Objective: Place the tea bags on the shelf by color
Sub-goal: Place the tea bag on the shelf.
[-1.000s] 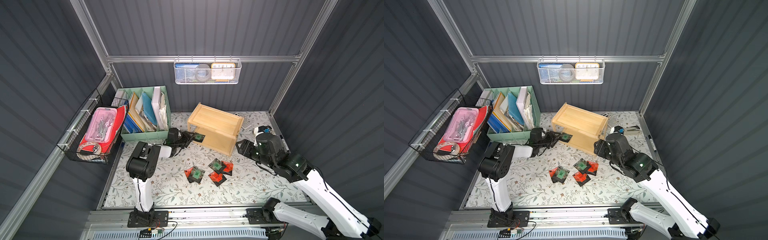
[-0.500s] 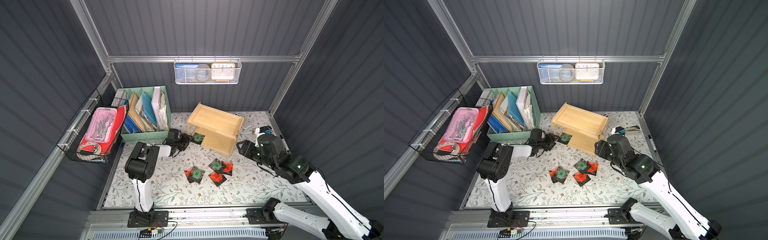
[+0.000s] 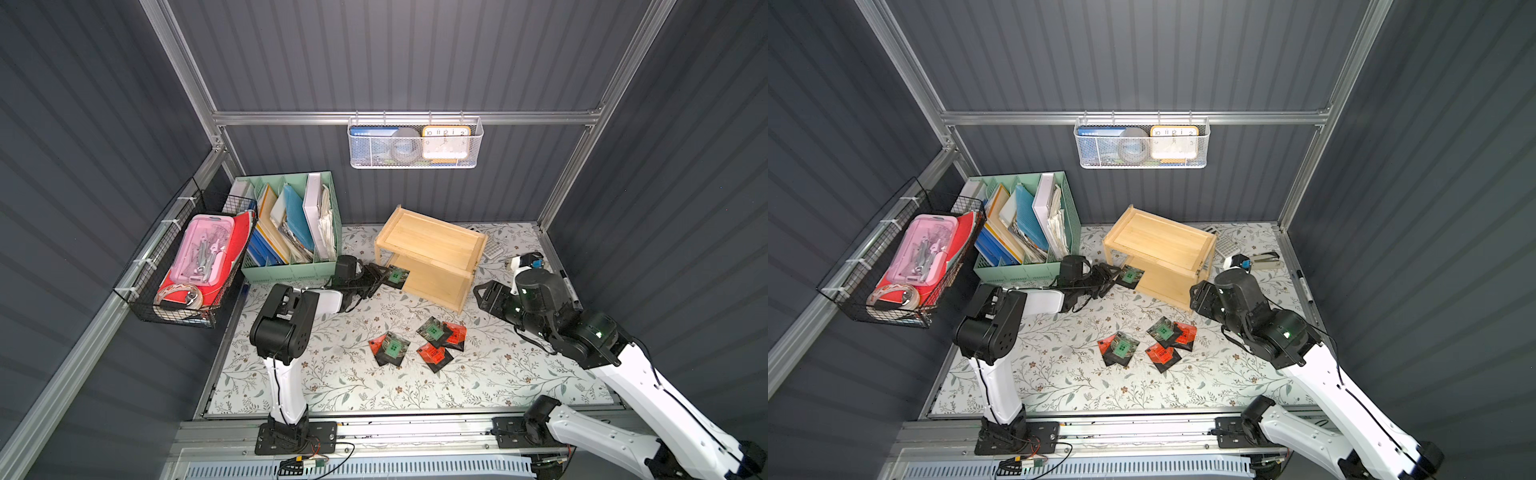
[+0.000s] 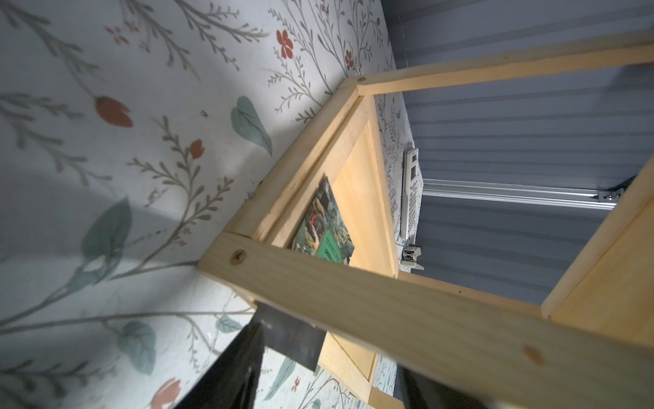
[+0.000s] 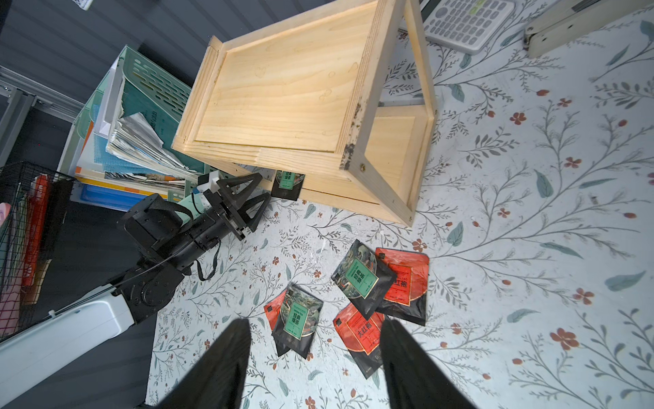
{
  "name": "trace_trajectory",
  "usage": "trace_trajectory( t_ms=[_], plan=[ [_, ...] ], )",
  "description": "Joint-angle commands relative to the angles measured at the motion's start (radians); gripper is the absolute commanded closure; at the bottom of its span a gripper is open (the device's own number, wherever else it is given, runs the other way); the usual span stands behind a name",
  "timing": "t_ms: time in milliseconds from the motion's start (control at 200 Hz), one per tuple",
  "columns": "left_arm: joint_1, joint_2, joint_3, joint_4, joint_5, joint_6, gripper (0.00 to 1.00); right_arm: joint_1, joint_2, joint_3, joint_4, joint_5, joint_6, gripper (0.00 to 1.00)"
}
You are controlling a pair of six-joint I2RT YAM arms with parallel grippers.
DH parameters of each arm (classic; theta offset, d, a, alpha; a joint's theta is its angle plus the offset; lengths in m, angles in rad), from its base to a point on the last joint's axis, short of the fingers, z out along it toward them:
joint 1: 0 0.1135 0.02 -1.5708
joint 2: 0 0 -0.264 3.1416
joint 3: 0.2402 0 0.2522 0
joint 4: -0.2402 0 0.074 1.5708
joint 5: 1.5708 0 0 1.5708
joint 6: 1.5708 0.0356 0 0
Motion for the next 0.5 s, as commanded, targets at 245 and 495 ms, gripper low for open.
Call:
trace_trajectory(
  t_ms=[245, 495],
  plan=[
    [0.005, 0.026, 0.038, 0.008, 0.034, 0.019, 0.36, -0.003, -0.020, -0.011, -0.021, 0.013, 0.011, 0.37],
    [0.006, 0.009, 0.042, -0.005, 0.036, 0.027, 0.35, -0.004, -0.011, -0.008, -0.016, 0.014, 0.010, 0.36]
  ],
)
